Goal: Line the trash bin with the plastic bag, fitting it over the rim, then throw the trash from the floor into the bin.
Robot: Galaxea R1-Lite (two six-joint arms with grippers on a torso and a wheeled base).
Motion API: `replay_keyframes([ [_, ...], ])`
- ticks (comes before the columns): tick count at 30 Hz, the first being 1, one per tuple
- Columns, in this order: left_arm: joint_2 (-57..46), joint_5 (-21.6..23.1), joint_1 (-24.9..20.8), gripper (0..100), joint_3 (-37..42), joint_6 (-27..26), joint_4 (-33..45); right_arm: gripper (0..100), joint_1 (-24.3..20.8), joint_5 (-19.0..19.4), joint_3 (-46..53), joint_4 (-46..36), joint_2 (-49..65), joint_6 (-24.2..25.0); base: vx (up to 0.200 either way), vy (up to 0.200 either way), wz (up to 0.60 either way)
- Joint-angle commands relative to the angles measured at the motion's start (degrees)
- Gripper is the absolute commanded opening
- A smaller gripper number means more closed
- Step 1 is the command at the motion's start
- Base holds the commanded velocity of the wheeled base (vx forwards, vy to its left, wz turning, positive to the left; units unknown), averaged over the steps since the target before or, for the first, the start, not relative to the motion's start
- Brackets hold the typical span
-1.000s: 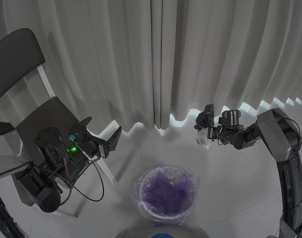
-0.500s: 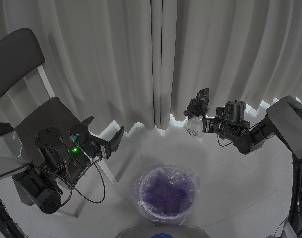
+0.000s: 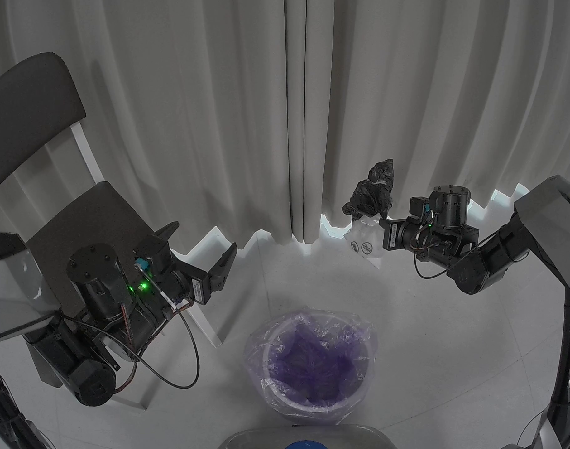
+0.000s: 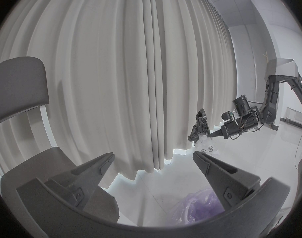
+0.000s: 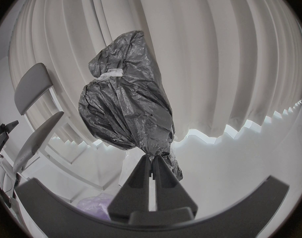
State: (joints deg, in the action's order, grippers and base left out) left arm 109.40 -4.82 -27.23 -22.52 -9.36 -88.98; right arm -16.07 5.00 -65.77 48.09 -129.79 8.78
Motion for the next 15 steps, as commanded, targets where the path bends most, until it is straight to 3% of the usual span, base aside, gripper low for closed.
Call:
replay_keyframes([
  [1,-0.1,0.0,-0.1,100,0.1,0.0,-1.0,0,-0.3,0.0,0.5,0.2,0.5,0.0,-0.200,0.000,0.00],
  [13,-0.6,0.0,0.2,100,0.1,0.2,-1.0,0,-3.5,0.7,5.8,3.4,2.5,-0.7,-0.200,0.000,0.00],
  [15,-0.7,0.0,0.3,100,0.2,0.2,-1.0,0,-4.9,2.2,7.8,3.7,3.6,-0.8,0.000,0.000,0.00],
])
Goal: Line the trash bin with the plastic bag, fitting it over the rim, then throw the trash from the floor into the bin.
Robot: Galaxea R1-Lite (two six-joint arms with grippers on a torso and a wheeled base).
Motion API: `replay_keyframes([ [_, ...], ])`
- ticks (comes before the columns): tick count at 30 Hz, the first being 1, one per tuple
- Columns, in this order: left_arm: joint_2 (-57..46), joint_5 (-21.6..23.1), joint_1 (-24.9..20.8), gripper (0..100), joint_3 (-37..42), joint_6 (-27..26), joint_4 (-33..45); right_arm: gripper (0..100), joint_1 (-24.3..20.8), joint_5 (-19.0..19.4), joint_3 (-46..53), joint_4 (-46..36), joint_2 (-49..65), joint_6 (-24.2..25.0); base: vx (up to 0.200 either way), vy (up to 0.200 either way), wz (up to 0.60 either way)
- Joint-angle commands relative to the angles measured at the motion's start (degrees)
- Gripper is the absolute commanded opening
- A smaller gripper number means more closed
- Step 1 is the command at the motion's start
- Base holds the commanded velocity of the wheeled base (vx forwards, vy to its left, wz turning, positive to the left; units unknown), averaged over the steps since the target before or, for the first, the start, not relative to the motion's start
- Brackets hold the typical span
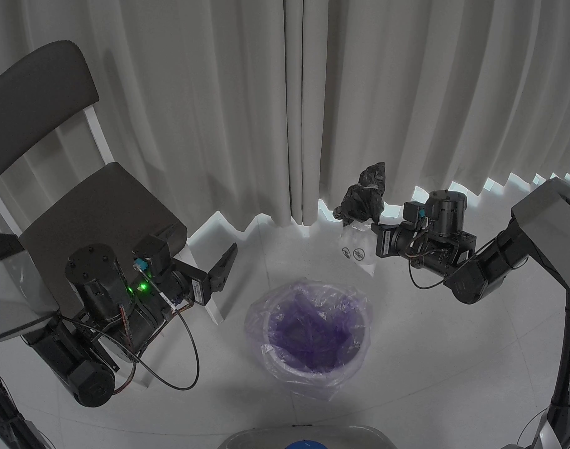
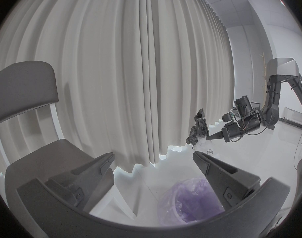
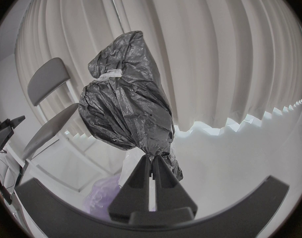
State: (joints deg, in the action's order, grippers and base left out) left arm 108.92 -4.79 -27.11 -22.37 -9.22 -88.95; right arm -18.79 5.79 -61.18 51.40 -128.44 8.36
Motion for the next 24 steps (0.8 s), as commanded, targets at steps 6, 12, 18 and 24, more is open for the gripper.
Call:
replay_keyframes([
  [6,-0.2,0.0,0.1,100,0.0,0.1,-1.0,0,-6.3,1.8,7.7,4.6,2.8,-0.5,0.000,0.000,0.00],
  [12,-0.2,0.0,0.3,100,0.0,0.1,-1.0,0,-9.4,1.6,8.5,6.8,-1.0,-0.5,0.000,0.000,0.00],
  [18,-0.2,0.0,0.1,100,0.0,0.1,-1.0,0,-10.5,1.8,7.4,7.6,-6.2,-0.5,0.000,0.000,0.00],
  [24,-0.3,0.0,0.0,100,0.0,0.2,-1.0,0,-10.0,1.9,3.4,7.3,-12.1,-0.4,0.000,0.000,0.00],
])
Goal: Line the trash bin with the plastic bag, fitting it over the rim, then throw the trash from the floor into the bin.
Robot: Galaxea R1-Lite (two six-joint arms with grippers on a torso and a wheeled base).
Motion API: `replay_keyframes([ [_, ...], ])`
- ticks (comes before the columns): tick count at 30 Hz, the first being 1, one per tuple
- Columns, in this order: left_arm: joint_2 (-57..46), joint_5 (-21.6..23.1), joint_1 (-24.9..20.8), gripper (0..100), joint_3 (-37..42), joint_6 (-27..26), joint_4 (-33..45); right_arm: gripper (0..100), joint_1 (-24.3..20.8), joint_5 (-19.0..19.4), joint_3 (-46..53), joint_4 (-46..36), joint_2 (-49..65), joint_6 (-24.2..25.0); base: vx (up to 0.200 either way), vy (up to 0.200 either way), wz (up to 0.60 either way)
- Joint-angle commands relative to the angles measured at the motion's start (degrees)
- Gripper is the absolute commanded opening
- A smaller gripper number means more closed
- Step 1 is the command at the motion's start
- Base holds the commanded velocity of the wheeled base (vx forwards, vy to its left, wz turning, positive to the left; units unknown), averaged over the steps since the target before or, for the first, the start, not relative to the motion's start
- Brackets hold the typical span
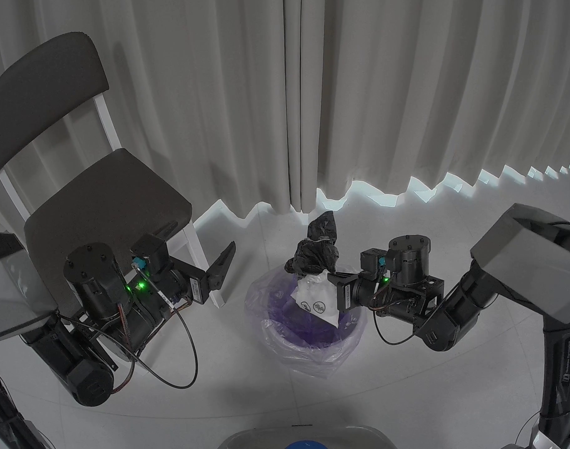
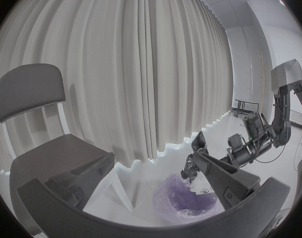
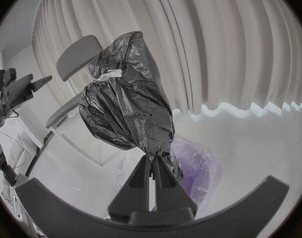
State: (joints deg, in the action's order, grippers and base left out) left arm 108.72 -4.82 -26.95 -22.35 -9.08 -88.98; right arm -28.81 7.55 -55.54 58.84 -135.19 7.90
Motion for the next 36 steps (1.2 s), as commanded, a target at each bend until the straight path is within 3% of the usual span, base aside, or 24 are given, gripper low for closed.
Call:
replay_keyframes([
  [1,-0.1,0.0,-0.1,100,0.0,0.0,-1.0,0,0.2,0.1,-3.1,-0.1,-6.6,0.1,0.000,0.000,0.00],
  [16,0.0,0.0,-0.2,100,0.1,0.2,-1.0,0,0.9,0.3,-8.9,-0.8,-14.5,0.3,0.000,0.000,0.00],
  [35,0.1,0.1,-0.4,100,0.4,0.3,-1.0,0,1.1,1.9,-13.3,-4.8,-15.7,0.8,0.000,0.000,0.00],
  [36,0.1,0.1,-0.4,100,0.4,0.4,-1.0,100,1.1,1.9,-13.3,-4.8,-15.7,0.8,0.000,0.000,0.00],
])
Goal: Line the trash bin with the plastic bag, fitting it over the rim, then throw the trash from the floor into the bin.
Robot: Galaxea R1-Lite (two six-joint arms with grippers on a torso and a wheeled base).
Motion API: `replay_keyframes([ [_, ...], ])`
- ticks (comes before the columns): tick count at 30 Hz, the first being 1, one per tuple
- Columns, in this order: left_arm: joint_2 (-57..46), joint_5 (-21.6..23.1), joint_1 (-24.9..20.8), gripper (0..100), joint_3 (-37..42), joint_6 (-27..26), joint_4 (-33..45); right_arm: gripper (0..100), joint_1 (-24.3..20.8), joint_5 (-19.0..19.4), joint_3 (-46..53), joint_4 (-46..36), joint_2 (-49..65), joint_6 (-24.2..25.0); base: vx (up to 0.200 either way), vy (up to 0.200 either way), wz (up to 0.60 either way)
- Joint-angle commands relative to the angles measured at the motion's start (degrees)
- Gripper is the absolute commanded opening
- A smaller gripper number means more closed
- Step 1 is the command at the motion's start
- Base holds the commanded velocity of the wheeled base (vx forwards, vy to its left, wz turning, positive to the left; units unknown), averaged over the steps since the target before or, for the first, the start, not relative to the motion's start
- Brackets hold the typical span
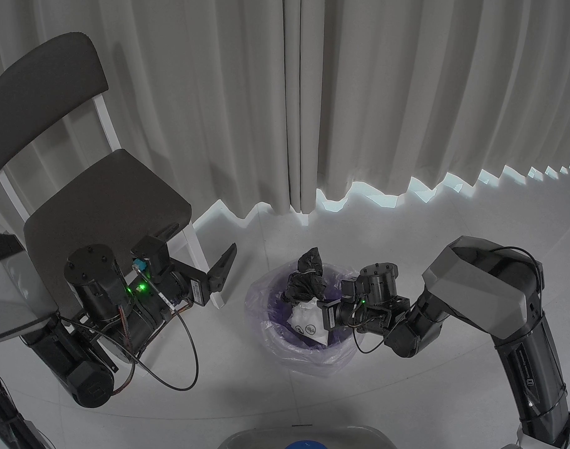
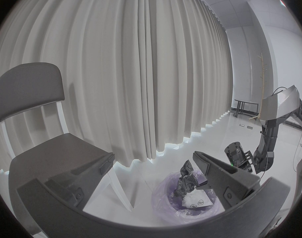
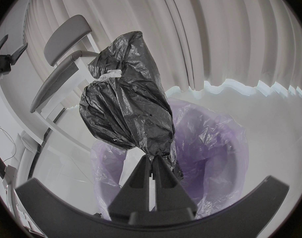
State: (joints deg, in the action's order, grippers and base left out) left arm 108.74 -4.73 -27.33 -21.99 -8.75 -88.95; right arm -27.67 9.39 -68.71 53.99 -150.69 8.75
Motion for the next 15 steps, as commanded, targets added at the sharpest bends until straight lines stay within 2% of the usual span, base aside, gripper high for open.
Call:
replay_keyframes([
  [1,0.1,0.0,0.0,100,0.0,0.1,-1.0,100,0.0,0.0,-0.1,0.1,-0.2,0.0,0.000,0.000,0.00],
  [15,0.1,0.0,-0.1,100,0.1,0.1,-1.0,100,0.6,0.0,-0.1,0.5,-0.1,-0.1,0.000,0.000,0.00],
])
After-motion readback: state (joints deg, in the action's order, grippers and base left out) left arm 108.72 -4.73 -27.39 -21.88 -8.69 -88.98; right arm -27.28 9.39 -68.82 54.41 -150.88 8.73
